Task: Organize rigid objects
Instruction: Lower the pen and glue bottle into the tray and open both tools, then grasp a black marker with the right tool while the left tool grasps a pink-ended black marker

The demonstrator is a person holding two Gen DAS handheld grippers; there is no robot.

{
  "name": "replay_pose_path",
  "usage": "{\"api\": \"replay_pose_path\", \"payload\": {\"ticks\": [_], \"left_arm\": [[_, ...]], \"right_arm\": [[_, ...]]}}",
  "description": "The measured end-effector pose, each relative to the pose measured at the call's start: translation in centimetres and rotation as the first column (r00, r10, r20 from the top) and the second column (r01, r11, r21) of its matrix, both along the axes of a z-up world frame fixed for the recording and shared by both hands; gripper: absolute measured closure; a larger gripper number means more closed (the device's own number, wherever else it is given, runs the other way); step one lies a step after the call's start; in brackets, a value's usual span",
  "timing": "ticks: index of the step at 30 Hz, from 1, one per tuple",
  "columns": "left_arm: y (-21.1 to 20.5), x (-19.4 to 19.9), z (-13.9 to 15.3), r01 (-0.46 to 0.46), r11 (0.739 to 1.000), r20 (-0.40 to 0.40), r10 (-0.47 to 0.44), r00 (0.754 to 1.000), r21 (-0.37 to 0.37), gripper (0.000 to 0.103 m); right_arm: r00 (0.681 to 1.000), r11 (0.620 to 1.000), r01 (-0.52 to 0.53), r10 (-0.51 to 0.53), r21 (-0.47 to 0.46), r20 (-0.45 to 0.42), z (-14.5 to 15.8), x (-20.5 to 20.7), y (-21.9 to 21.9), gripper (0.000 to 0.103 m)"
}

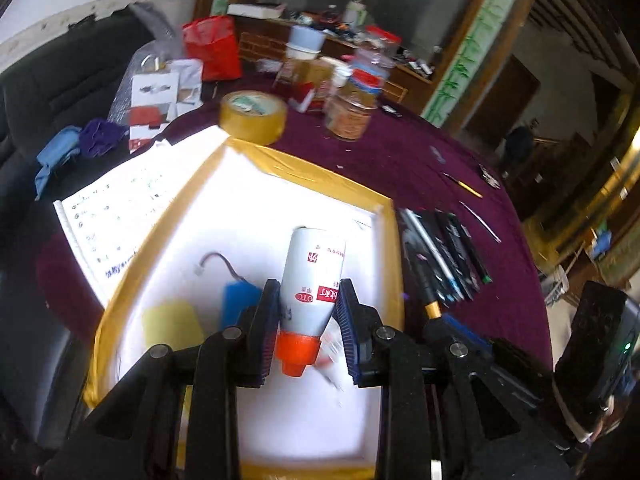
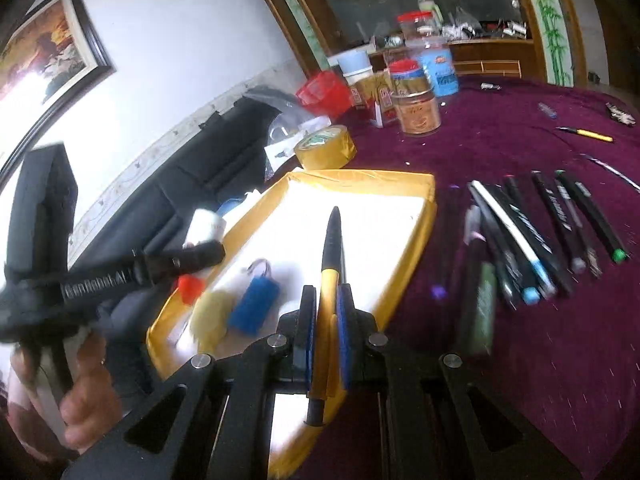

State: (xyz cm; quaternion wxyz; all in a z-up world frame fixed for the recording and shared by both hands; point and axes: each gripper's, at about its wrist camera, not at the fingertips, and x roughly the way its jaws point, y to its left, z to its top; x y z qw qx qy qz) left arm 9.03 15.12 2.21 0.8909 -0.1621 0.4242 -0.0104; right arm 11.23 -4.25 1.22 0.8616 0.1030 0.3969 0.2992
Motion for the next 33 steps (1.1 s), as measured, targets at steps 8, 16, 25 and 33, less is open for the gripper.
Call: {"api": "replay_pose_path", "payload": {"ticks": [8, 16, 25, 33], "left_arm": [[0.6, 4.8, -4.5, -0.006, 1.0, -0.117, 0.006, 0.993, 0.007, 0.077], [-0.3, 6.2, -6.0, 0.011, 0.996, -0.194, 0.006, 0.981, 0.085, 0.077], [-0.3, 5.9, -5.9, 0.037, 0.996, -0.197, -0.02, 0.98, 0.086, 0.063], [-2.0, 0.1, -1.8, 0.008, 0.993, -0.017, -0.006, 1.0, 0.118, 0.045]], "right_arm": [[0.996, 0.99, -0.016, 0.002, -0.141, -0.094, -3.1, 6.0, 4.2, 0.094], [0.994, 0.974, -0.043, 0.019, -0.222, -0.109, -4.7, 7.0, 5.8, 0.094], [0.996, 0.984, -0.031, 0.016, -0.178, -0.084, -3.3, 6.2, 4.9, 0.086], [0.999, 0.999, 0.01, -0.009, 0.052, -0.036, -0.4, 0.4, -3.1, 0.057]]}}
